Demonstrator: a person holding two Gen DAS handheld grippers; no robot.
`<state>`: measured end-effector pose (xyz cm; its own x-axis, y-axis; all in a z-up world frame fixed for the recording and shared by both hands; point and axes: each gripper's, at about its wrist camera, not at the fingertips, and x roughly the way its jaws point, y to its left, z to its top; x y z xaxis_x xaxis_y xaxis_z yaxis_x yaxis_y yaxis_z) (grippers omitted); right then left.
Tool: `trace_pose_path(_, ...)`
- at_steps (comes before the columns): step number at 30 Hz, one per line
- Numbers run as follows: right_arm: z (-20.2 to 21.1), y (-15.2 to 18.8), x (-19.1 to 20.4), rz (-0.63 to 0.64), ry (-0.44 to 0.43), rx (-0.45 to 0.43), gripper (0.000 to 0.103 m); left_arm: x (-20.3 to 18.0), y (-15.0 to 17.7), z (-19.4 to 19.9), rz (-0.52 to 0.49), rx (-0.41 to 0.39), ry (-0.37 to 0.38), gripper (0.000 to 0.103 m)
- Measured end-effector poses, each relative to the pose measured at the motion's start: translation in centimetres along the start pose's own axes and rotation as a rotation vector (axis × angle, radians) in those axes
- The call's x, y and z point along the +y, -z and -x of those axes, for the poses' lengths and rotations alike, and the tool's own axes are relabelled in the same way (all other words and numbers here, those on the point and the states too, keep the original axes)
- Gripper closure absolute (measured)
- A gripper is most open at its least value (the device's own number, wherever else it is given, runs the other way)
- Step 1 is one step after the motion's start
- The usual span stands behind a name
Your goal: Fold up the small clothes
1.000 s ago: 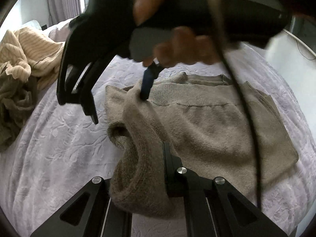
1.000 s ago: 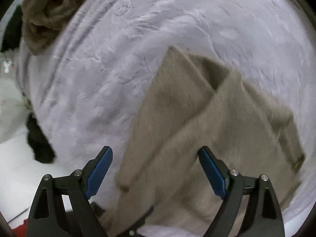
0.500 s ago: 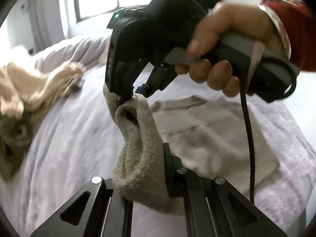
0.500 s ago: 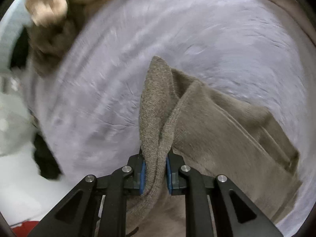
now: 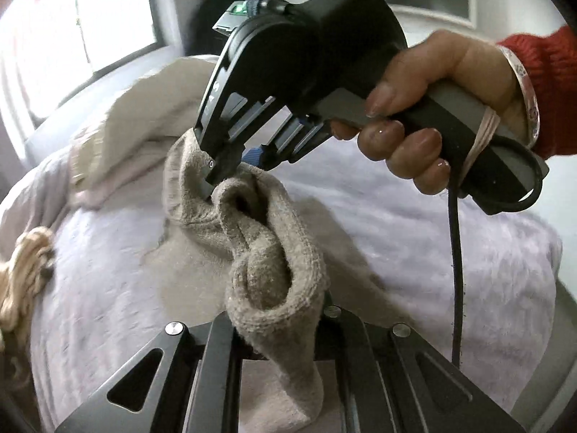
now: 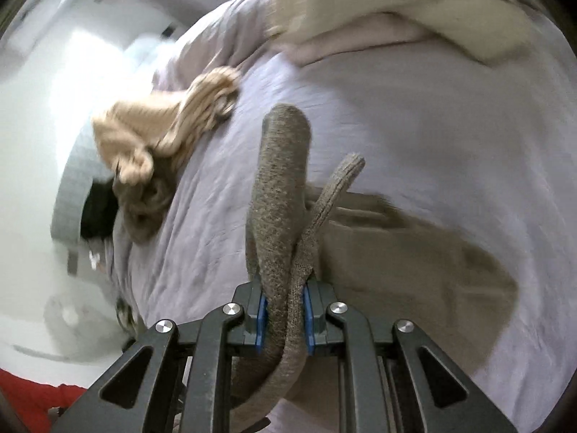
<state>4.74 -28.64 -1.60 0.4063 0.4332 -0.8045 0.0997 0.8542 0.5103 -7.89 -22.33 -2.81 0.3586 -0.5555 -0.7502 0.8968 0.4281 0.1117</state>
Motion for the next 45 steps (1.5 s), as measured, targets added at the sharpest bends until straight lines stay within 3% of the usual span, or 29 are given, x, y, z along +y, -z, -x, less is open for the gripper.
trace_pose_path(6, -0.1, 4.3, -10.1, -0.178, 0.041, -0.037, 0.085, -4.4, 1.8, -6.1, -0.064, 0.144, 0.052, 0.095)
trace_pose_path(9, -2.9, 6.9, -14.9, -0.299, 0.044, -0.02, 0.085, -5.4, 2.2, -6.7, -0.093, 0.149, 0.047, 0.095)
trace_pose_path(12, -3.6, 8.2, -16.5, -0.374, -0.028, -0.074, 0.085, -5.2, 2.0, -6.1, -0.098, 0.138, 0.037, 0.095)
trace_pose_path(18, -1.7, 8.4, -15.1, -0.316, -0.044, -0.114, 0.085, -5.2, 2.0, -6.3, -0.089, 0.149, 0.036, 0.094)
trace_pose_path(19, -1.6, 8.5, -15.4, -0.321, -0.034, -0.114, 0.085, -4.9, 2.2, -6.4, -0.084, 0.158, 0.042, 0.091)
trace_pose_path(20, -1.7, 8.9, -15.8, -0.326, -0.019, -0.109, 0.085, -4.7, 2.5, -6.2, -0.079, 0.163, 0.046, 0.069)
trace_pose_path(21, -2.0, 9.1, -16.3, -0.335, -0.003, -0.101, 0.085, -4.4, 2.5, -6.0, -0.073, 0.158, 0.046, 0.034)
trace_pose_path(22, -2.2, 9.4, -16.7, -0.355, -0.008, -0.1, 0.085, -4.0, 2.6, -5.4, -0.061, 0.132, 0.036, 0.022)
trace_pose_path(23, -2.3, 9.7, -17.1, -0.38, -0.021, -0.106, 0.084, -3.6, 2.7, -4.3, -0.046, 0.095, 0.035, 0.018)
trace_pose_path(25, -2.0, 10.2, -17.5, -0.419, -0.021, -0.121, 0.072, -2.8, 2.9, -3.2, -0.028, 0.112, 0.071, 0.018)
trace_pose_path(27, -1.5, 10.9, -17.7, -0.443, -0.01, -0.121, 0.068, -1.4, 3.4, -2.1, 0.027, 0.141, 0.093, 0.018)
trace_pose_path(35, 3.0, 15.3, -16.2, -0.489, 0.014, -0.151, 0.062, 9.8, 8.3, -2.1, 0.51, 0.3, 0.079, 0.018)
trace_pose_path(38, 3.9, 17.0, -14.4, -0.485, -0.007, -0.142, 0.046, 12.0, 10.4, -3.6, 0.652, 0.368, 0.173, 0.018)
trace_pose_path(40, 4.2, 17.8, -13.1, -0.461, -0.013, -0.14, 0.043, 12.1, 11.1, -4.7, 0.704, 0.404, 0.241, 0.018)
trace_pose_path(41, 4.3, 18.1, -12.4, -0.437, -0.004, -0.133, 0.043, 11.8, 11.4, -5.0, 0.716, 0.416, 0.27, 0.022)
trace_pose_path(42, 4.2, 18.4, -11.8, -0.417, 0.011, -0.127, 0.043, 11.6, 11.4, -5.5, 0.721, 0.426, 0.287, 0.04)
trace_pose_path(44, 3.5, 19.0, -10.3, -0.358, 0.067, -0.086, 0.047, 10.7, 11.1, -5.9, 0.688, 0.443, 0.315, 0.061)
trace_pose_path(45, 3.1, 19.1, -9.8, -0.336, 0.098, -0.061, 0.071, 11.0, 10.7, -6.1, 0.666, 0.439, 0.303, 0.064)
